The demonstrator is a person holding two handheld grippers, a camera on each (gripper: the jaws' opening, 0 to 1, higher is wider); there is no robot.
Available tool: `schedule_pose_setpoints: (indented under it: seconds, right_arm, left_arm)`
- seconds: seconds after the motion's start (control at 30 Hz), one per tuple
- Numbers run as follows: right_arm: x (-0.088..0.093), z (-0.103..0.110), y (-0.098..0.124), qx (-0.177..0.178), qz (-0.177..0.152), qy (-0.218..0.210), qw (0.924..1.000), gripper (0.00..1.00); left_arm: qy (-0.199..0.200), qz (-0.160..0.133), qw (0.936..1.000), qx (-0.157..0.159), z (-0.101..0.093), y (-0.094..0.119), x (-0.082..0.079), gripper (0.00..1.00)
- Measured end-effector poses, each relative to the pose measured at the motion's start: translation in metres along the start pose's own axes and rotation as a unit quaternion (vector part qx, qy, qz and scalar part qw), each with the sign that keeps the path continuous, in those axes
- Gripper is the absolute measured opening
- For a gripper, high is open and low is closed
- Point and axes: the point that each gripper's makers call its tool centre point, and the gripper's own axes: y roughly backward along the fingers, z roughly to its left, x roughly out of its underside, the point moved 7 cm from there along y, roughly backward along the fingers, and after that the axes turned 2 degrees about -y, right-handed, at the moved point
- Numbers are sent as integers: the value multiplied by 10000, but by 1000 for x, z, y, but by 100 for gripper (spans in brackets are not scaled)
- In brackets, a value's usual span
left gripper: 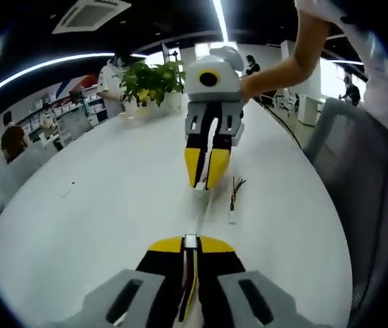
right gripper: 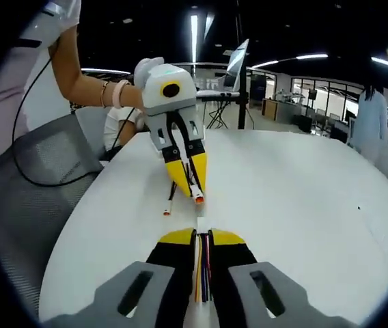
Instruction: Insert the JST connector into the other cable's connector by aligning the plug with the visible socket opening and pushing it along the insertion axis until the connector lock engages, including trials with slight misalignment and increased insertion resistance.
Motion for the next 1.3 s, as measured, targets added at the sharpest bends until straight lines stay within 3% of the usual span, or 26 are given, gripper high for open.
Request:
schedule_pose_setpoints:
  seconds: [0.37,1.3]
  right_arm:
    - [-19,6,-4,-118,228,340,9991,4]
    - [-25,8,-16,-305,374,562,9973,4]
  left_arm:
    - [-189,38,9997,125,-1,1,-12,0]
    - [-131,-46,9998,174,-2,1,-21,0]
